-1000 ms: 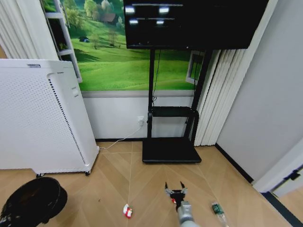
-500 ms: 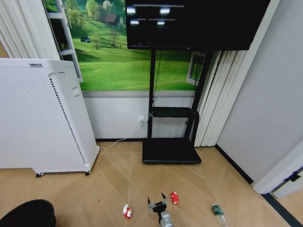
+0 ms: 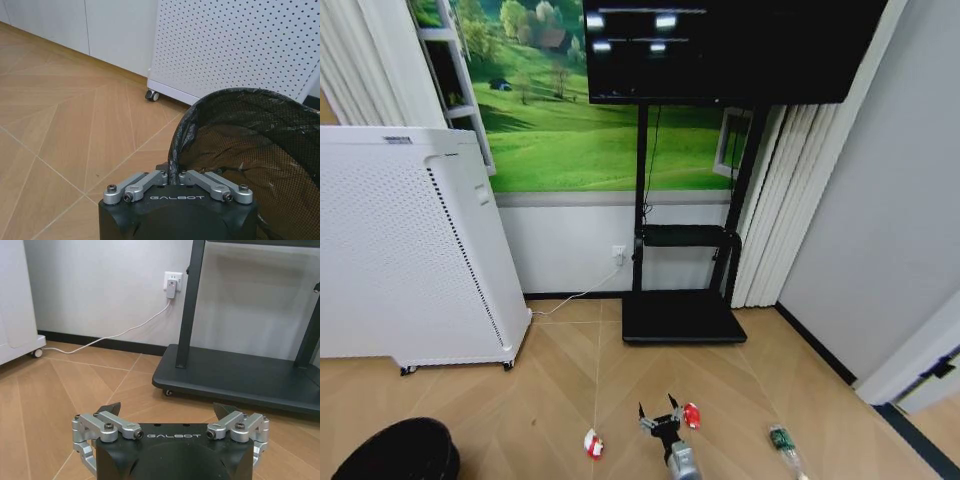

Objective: Pick up the trash bin and place the garbage on the floor into it.

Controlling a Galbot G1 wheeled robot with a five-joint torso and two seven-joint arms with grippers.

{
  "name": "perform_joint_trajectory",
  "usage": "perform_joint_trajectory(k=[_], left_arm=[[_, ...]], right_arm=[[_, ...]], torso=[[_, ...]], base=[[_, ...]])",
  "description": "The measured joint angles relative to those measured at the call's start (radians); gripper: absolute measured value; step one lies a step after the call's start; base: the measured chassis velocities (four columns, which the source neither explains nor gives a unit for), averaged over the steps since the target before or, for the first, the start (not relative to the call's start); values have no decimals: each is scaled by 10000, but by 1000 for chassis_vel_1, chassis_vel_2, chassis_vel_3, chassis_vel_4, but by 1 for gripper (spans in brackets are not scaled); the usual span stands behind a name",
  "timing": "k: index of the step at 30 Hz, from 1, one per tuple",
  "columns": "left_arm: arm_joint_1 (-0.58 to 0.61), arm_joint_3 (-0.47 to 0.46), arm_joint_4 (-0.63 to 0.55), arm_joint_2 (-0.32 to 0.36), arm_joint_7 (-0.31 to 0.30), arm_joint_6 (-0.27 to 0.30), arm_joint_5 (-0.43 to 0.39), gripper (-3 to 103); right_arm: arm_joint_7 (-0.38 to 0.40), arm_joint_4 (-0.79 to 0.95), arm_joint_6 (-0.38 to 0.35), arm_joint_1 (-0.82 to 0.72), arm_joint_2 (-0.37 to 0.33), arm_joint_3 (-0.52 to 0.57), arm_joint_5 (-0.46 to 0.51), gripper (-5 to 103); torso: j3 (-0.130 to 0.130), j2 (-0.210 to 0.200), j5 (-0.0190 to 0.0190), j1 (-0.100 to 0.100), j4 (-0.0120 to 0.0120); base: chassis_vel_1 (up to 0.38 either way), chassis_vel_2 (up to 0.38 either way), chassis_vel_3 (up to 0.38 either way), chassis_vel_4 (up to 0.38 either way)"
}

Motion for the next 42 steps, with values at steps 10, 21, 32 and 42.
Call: perform_joint_trajectory(k=[10,21,32,42], left_arm=[[134,2,-11,-2,239,-55,-55,3],[224,1,-157,-29,412,-102,-84,3],[169,97,-348,-134,441,-115,-41,3],[172,56,-307,-137,456,-144,-59,3]], right_arm=[[-19,-1153,-143,1102,-52,284,737,100],[-1329,-3357,108,2146,-314,803,-751,100],[-2148,-4591,1058,1711,-138,666,-2913,100],[-2265,-4351,1183,1536,-47,387,-2736,100]], torso=[[0,0,-3,1,-2],[1,0,-2,1,1],[1,0,-2,1,0],[0,0,-2,1,1]], base=[[215,221,-203,-226],[43,34,-37,-41],[-20,-14,9,10],[0,0,0,0]])
